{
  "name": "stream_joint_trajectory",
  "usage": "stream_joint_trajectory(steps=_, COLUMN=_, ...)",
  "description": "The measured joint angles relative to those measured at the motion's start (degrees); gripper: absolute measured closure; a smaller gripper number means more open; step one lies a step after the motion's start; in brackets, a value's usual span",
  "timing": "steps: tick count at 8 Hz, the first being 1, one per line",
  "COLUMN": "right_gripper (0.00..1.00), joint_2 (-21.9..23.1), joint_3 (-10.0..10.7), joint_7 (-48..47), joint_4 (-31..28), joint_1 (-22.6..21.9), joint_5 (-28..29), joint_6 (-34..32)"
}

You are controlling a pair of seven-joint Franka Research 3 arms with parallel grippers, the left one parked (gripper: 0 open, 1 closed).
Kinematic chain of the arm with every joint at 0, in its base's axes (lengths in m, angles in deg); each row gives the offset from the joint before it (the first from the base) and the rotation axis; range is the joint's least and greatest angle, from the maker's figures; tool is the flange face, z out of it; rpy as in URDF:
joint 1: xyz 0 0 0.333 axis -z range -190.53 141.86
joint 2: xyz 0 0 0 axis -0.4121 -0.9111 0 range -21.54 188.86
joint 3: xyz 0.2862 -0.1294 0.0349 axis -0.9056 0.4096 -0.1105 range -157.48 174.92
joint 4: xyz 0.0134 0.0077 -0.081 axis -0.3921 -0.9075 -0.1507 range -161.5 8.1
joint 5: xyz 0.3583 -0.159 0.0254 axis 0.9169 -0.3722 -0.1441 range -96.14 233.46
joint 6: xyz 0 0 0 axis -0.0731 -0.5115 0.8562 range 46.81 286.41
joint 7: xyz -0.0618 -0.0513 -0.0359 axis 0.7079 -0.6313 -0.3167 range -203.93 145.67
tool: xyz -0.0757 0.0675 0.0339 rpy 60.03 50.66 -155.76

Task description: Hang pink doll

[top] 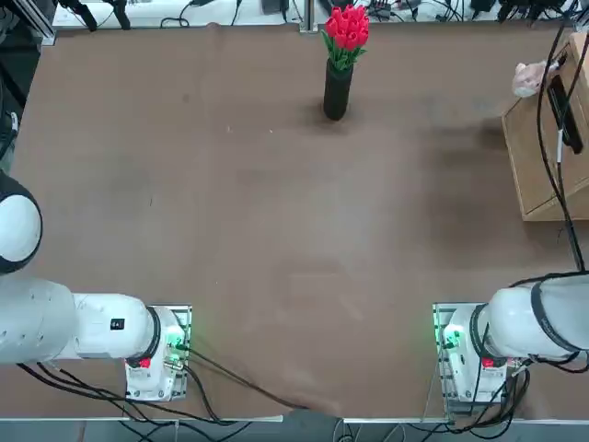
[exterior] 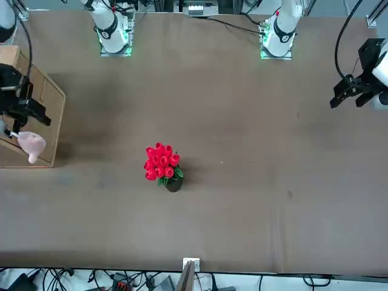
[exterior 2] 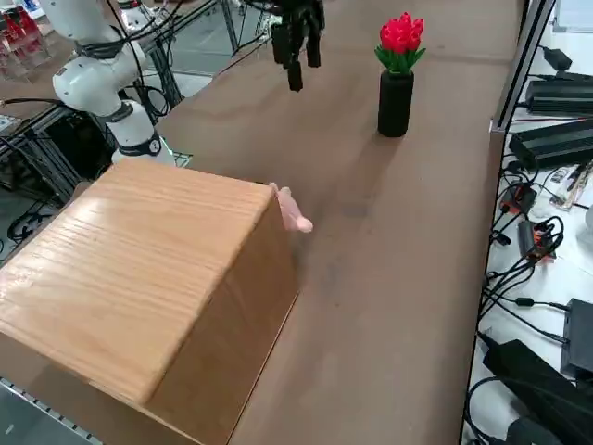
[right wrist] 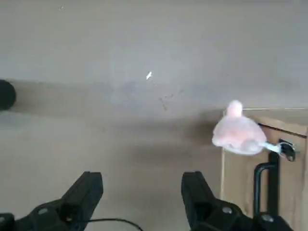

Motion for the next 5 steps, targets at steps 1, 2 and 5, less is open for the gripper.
stream_joint_trajectory(steps=1, right_gripper=0.0, joint_2=0.7, joint_3=0.1, joint_7=3.3, joint_4=1.3, joint_1=-0.1, joint_5=0.0, joint_6=-4.3)
stream_joint_trajectory(steps=2, right_gripper=0.0, joint_2=1.5, joint_3=0.2, joint_7=5.2, joint_4=1.4, joint_1=-0.1, joint_5=0.2, joint_6=-6.0)
stream_joint_trajectory(steps=5, right_gripper=0.0, joint_2=1.5, joint_3=0.4, joint_7=3.6, joint_4=1.3, joint_1=-0.1, joint_5=2.8, joint_6=-6.5)
